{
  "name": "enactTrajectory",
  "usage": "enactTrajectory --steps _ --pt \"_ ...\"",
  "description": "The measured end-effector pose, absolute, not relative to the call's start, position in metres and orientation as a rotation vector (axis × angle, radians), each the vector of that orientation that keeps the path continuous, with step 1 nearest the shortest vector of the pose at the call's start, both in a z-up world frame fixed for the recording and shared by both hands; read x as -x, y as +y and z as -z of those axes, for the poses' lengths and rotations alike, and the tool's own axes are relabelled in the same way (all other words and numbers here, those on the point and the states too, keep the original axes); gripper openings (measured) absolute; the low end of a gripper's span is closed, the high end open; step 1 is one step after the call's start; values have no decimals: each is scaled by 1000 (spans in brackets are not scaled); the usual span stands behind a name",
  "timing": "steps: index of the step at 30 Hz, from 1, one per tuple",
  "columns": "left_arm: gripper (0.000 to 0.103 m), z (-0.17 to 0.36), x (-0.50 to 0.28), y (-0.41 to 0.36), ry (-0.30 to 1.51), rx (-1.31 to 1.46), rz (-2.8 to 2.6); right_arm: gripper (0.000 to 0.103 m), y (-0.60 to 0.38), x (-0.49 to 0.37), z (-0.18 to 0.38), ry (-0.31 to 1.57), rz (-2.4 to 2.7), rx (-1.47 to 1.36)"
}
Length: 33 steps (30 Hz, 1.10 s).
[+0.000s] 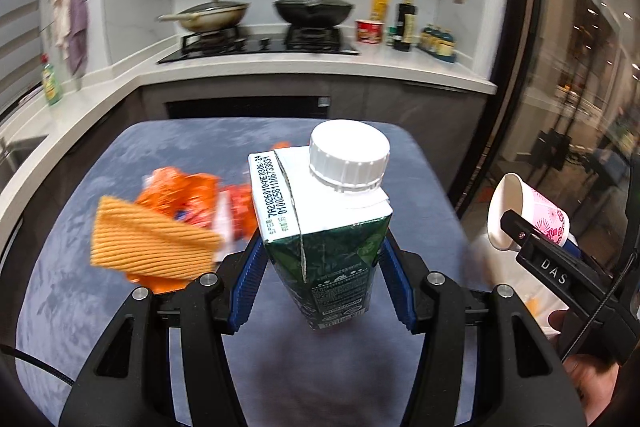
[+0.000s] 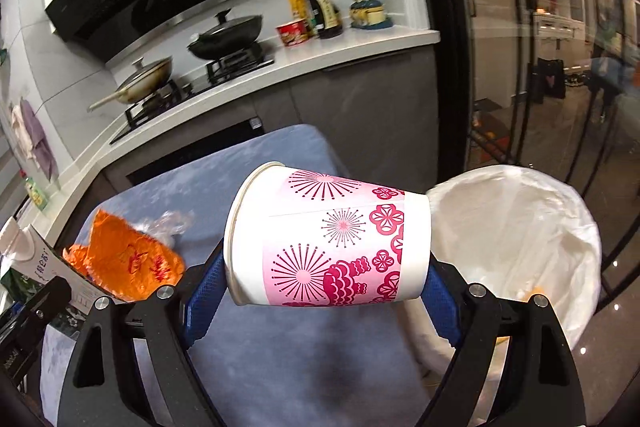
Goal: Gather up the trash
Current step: 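Carry the milk carton and paper cup over the trash bin with both tools, then open both tools to drop the carton and cup into the bin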
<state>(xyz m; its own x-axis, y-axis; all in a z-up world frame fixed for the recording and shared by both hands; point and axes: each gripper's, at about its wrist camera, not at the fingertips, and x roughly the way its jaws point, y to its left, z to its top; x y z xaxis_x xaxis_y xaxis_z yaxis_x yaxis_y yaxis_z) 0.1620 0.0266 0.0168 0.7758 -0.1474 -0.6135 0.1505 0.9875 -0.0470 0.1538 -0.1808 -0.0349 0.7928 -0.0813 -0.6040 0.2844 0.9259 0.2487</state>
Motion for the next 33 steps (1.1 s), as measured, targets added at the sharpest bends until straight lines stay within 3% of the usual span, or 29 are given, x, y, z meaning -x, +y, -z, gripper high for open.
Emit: enactTrajectory --steps 17,33 --pt "53 -19 -150 -112 636 -126 384 82 -305 -89 37 590 445 -374" --pt "53 2 -151 -192 668 -212 481 82 -347 -81 62 638 505 -376"
